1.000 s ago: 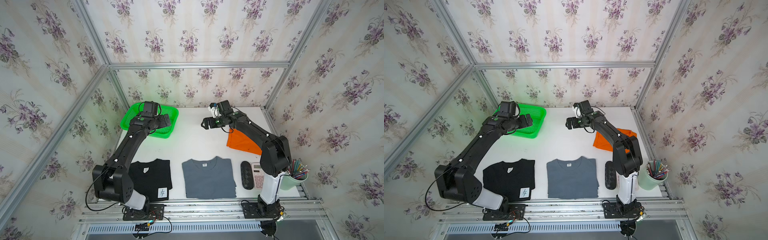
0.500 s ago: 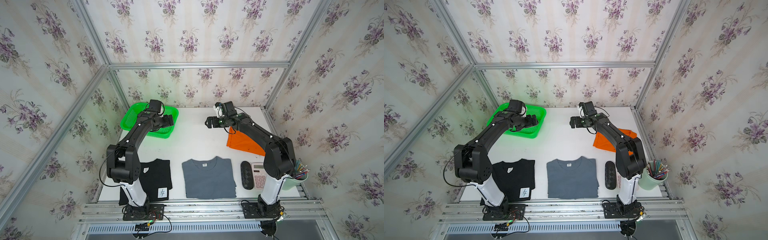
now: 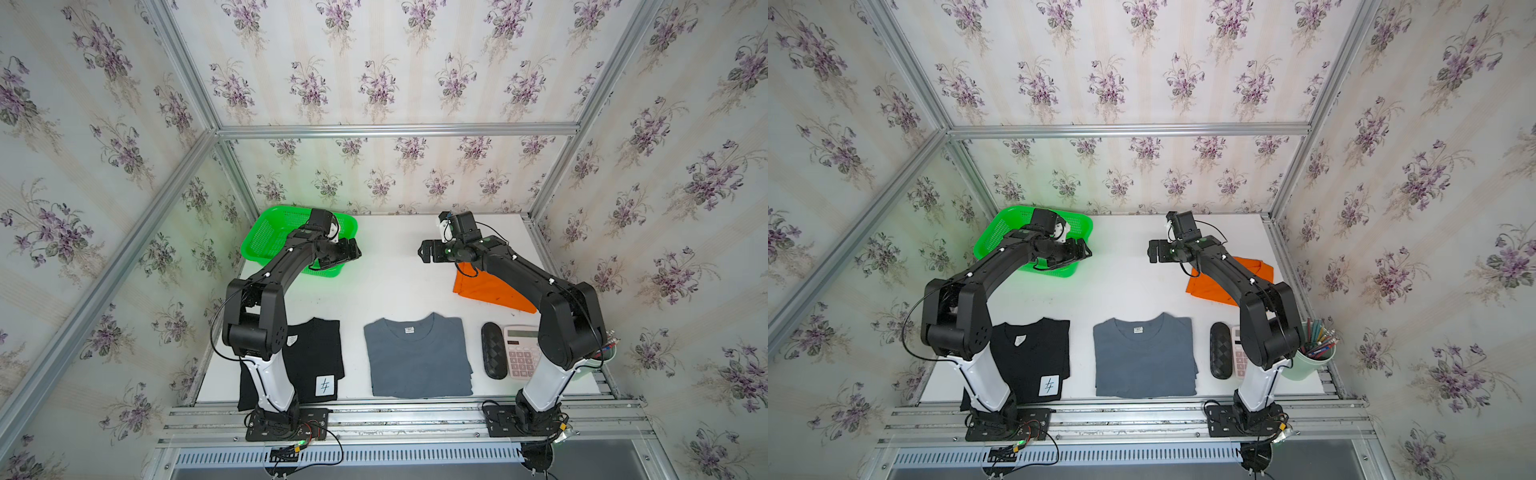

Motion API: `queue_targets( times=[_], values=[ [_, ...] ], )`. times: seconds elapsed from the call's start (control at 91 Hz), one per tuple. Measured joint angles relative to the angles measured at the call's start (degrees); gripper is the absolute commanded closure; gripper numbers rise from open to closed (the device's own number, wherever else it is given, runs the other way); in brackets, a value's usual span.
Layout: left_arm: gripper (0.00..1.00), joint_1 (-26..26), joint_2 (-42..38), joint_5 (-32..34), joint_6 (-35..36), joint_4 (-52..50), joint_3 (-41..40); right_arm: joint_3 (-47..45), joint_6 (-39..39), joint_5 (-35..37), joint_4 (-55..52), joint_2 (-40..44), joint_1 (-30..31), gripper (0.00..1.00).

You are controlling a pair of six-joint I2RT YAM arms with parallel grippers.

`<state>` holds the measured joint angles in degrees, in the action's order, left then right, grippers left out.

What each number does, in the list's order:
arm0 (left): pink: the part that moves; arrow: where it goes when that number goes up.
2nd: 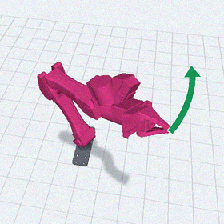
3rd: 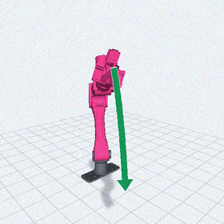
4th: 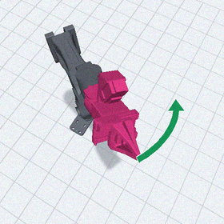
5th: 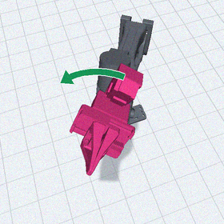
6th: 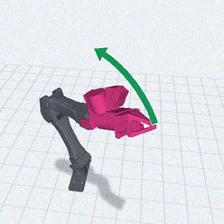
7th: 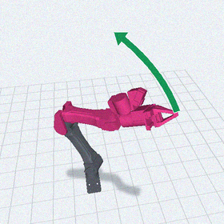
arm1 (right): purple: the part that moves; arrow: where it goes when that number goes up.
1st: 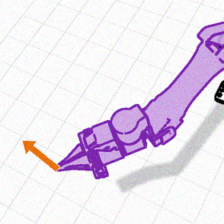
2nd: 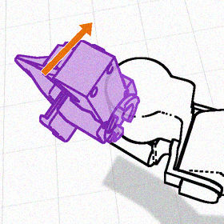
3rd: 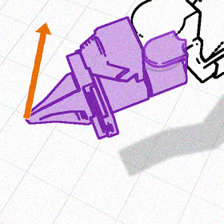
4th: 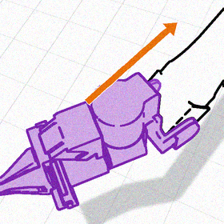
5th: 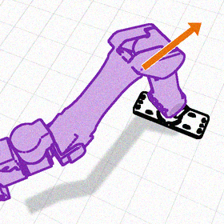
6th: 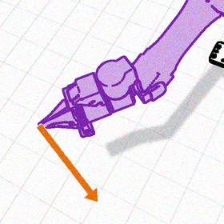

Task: Put the folded t-shirts into the basket
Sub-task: Move the bin to the center of the board.

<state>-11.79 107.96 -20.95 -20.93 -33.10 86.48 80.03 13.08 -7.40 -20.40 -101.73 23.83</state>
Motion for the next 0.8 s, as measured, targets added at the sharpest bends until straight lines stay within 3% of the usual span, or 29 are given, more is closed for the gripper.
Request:
queue_targets(
  times=[0.297,0.593,0.802],
  values=[
    [0.13,-4.35,7.41,-2.47,-1.44,0.83,7.74,-2.47,0.63,3.58,1.07,2.34,-0.50,0.00],
    [0.20,-15.23,13.20,-7.32,-7.08,6.49,11.43,-4.26,1.92,6.71,0.63,4.28,-2.49,0.00],
    [0.17,-22.43,15.56,-10.69,-13.03,10.58,13.11,-5.14,1.99,6.88,0.33,4.68,-4.00,0.00]
  ],
)
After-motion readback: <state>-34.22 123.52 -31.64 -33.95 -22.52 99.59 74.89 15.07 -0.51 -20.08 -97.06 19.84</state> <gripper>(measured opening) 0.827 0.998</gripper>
